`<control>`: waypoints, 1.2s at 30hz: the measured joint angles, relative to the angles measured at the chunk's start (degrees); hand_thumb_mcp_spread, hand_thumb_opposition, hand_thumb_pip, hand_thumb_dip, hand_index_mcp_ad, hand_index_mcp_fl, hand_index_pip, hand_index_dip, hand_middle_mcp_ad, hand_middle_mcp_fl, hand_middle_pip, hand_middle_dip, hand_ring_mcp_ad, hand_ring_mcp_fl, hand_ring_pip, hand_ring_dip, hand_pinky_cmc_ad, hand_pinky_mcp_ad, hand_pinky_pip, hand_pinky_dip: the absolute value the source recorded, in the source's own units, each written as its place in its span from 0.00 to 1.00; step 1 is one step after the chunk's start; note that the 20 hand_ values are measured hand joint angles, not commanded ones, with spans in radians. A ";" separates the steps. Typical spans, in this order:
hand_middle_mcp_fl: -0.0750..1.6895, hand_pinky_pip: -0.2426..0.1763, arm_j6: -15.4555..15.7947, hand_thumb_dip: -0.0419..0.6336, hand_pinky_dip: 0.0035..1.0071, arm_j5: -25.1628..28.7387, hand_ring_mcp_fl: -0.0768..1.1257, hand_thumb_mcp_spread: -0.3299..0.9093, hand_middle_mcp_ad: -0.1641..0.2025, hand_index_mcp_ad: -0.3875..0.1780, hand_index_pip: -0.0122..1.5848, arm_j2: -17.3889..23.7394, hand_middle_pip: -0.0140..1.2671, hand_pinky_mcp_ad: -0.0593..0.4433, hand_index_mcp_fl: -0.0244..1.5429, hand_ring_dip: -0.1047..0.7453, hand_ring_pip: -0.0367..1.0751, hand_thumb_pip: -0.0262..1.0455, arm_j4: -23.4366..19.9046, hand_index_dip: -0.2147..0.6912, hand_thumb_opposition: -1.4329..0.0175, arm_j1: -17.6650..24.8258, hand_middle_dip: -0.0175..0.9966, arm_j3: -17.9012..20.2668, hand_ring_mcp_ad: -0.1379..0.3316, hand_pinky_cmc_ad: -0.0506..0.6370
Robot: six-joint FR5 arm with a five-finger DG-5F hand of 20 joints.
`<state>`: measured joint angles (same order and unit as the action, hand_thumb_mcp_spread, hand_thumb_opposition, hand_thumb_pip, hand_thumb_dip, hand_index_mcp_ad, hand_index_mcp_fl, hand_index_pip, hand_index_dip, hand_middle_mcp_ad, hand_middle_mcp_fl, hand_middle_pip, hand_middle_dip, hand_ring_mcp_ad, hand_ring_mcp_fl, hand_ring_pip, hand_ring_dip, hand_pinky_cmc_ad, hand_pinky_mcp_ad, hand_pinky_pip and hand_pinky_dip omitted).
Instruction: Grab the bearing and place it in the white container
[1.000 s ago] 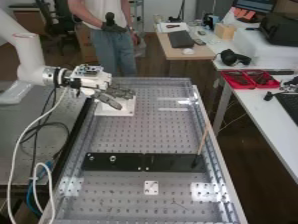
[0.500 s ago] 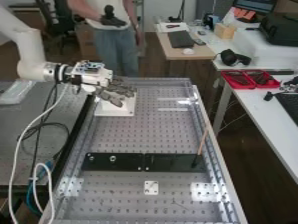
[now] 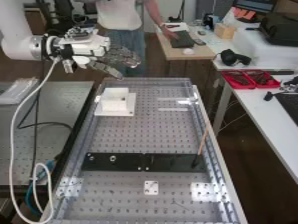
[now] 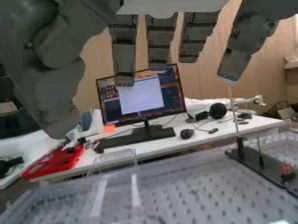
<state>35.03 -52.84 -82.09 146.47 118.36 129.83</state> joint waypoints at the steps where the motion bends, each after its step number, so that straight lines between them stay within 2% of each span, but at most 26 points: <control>1: 0.10 0.36 0.01 0.37 0.51 -0.46 0.06 0.45 0.55 0.48 0.30 0.36 0.11 0.70 0.09 0.26 0.11 0.59 0.53 0.20 0.48 -0.76 0.27 -0.69 0.51 0.58; 4: 0.11 0.36 -0.48 0.34 0.51 -2.28 0.06 0.43 0.55 0.48 0.19 1.38 0.11 0.70 0.12 0.26 0.11 0.56 2.41 0.24 0.48 -3.68 0.27 -3.43 0.51 0.59; 6: 0.11 0.36 -1.31 0.34 0.52 -3.56 0.06 0.43 0.56 0.48 0.15 1.74 0.11 0.74 0.14 0.26 0.12 0.55 4.27 0.25 0.48 -6.18 0.27 -6.11 0.52 0.60; 11: 0.11 0.36 -2.85 0.32 0.49 -6.79 0.06 0.43 0.57 0.48 0.11 1.07 0.11 0.74 0.15 0.26 0.12 0.51 9.53 0.29 0.48 -11.26 0.27 -11.64 0.55 0.60; 19: 0.11 0.36 -0.18 0.30 0.46 -13.62 0.06 0.43 0.59 0.48 0.08 -1.63 0.11 0.74 0.14 0.26 0.12 0.50 15.16 0.31 0.48 -15.66 0.27 -18.04 0.58 0.61; 27: 0.11 0.36 1.72 0.30 0.43 -16.74 0.06 0.44 0.59 0.48 0.07 -2.41 0.11 0.74 0.14 0.26 0.12 0.49 16.13 0.31 0.48 -17.15 0.28 -20.15 0.58 0.62; 36: 0.11 0.36 2.43 0.30 0.41 -17.00 0.06 0.44 0.59 0.48 0.07 -1.85 0.11 0.74 0.14 0.26 0.12 0.49 17.62 0.31 0.48 -17.35 0.27 -20.66 0.58 0.63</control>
<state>37.47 -69.85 -83.94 164.09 101.02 109.17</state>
